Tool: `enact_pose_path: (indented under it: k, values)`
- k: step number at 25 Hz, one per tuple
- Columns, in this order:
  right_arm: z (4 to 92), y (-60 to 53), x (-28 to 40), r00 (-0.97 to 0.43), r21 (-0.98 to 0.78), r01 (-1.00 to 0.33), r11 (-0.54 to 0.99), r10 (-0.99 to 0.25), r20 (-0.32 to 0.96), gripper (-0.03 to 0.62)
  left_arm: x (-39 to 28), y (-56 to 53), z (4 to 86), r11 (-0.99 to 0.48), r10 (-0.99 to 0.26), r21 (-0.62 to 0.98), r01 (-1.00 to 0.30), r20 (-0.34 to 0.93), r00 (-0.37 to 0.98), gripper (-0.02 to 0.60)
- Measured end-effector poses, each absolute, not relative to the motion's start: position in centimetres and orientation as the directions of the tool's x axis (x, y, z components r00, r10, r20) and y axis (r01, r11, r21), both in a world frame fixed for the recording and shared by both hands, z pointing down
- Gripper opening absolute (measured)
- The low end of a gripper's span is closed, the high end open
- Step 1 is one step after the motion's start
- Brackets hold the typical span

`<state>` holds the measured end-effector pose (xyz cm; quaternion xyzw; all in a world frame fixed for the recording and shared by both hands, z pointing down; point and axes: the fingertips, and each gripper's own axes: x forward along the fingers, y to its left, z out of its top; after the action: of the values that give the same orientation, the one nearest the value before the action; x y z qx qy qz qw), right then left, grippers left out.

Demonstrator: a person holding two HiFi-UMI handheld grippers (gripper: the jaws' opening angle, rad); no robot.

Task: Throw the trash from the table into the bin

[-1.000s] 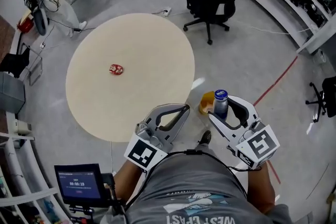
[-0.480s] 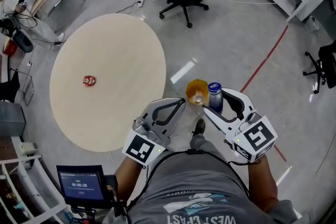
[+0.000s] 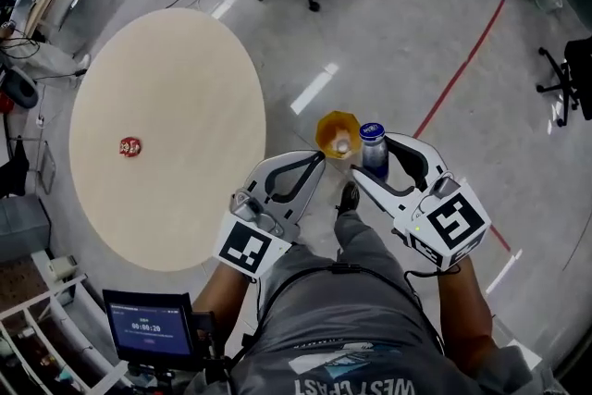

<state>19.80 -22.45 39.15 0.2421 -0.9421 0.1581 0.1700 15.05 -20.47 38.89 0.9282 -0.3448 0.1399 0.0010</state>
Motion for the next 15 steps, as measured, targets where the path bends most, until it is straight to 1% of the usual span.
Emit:
enact_pose_path:
  k: [9,12,15]
  values:
    - [41.0,-22.6,20.0,-0.795,-0.278,-0.557,0.782,-0.406,0.451,0.242,14.8,-21.1,40.1,-0.773,-0.615,-0.044,-0.633,0.299,0.730,0.041]
    - [44.9,-23.6,20.3,-0.782,-0.296,-0.577,0.761,-0.412,0.467,0.242,14.9,-22.6,42.9,-0.726,-0.656,0.064,-0.685,0.237,0.717,0.041]
    - [49.4,-24.5,20.6,-0.775,-0.318,-0.592,0.741,-0.413,0.479,0.242,15.3,-23.4,47.4,-0.720,-0.650,0.098,-0.687,0.249,0.718,0.041]
